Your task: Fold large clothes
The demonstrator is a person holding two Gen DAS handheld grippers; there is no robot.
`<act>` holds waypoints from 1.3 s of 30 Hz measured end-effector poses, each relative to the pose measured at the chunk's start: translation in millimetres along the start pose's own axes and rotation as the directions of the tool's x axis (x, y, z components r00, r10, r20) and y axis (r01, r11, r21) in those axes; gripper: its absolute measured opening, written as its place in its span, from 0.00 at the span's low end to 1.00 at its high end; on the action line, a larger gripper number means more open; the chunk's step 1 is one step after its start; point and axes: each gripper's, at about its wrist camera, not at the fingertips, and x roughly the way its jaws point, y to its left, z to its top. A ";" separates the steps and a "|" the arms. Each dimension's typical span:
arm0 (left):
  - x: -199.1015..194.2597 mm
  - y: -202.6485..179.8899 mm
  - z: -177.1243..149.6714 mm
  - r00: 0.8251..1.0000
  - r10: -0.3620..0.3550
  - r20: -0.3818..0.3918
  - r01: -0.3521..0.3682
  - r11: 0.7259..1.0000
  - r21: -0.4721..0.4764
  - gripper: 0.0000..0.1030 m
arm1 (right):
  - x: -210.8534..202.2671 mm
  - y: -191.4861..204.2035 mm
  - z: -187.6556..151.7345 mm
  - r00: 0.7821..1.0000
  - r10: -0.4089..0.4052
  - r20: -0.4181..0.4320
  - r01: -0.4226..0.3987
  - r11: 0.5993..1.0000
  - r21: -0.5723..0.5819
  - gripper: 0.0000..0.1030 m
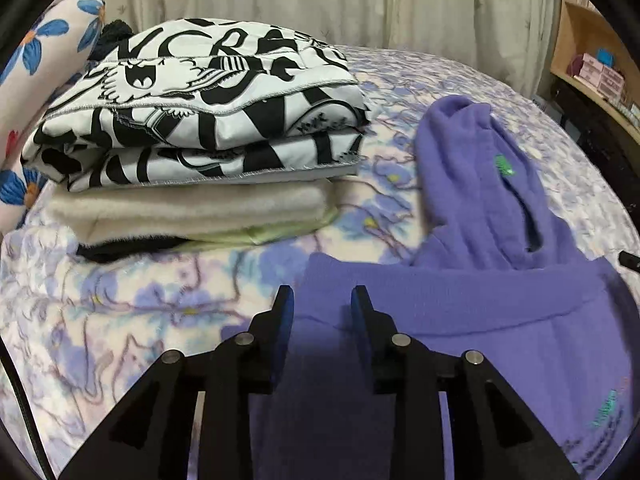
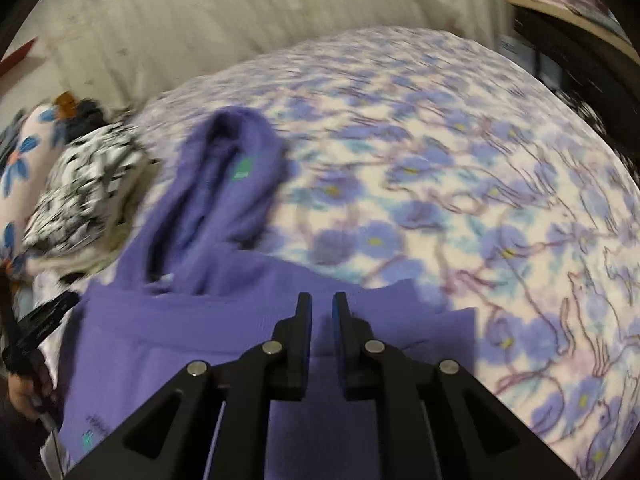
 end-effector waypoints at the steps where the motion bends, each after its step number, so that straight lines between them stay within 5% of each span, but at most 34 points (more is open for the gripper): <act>1: 1.4 -2.5 -2.2 1.000 -0.006 -0.016 0.006 1.000 -0.003 0.24 | 2.7 7.7 -2.4 1.000 0.012 -0.012 -0.012 1.000 -0.011 0.10; 3: 9.4 -7.9 -6.1 0.999 0.013 -0.046 -0.013 1.000 0.014 0.10 | 13.5 15.0 -6.1 0.999 0.030 -0.040 -0.031 0.999 -0.011 0.10; 10: 17.9 2.9 -18.0 0.998 0.033 -0.048 -0.035 0.999 -0.027 0.10 | 37.4 -28.0 -17.4 0.989 -0.135 -0.055 0.137 0.990 0.036 0.08; 13: 18.4 7.9 -19.2 0.999 0.010 -0.049 -0.012 0.999 -0.030 0.10 | 30.4 -61.7 -18.5 0.996 -0.069 -0.056 0.074 0.992 0.105 0.00; 22: 17.4 -0.1 -11.8 0.997 0.024 -0.072 -0.024 1.000 0.001 0.11 | 14.0 -71.6 -16.3 0.994 -0.079 -0.069 0.088 0.988 0.129 0.00; 25: 13.3 -4.8 -7.8 0.994 0.022 -0.105 -0.021 1.000 0.016 0.21 | 4.9 -63.1 -12.2 0.994 -0.074 -0.082 0.085 0.988 0.130 0.03; 30: -10.9 -22.2 1.9 0.994 0.057 -0.089 -0.051 0.997 0.064 0.67 | -8.7 -52.2 -3.3 0.992 -0.010 -0.125 0.031 0.984 0.173 0.04; 36: -37.8 -56.1 32.4 0.996 0.002 -0.089 0.011 0.988 0.151 0.68 | -33.6 -24.3 22.1 0.993 0.019 -0.121 -0.001 0.990 0.144 0.29; 39: -44.6 -71.1 52.9 0.996 -0.009 -0.086 0.025 0.983 0.184 0.68 | -44.8 -9.7 43.9 0.995 0.011 -0.096 0.000 0.994 0.111 0.30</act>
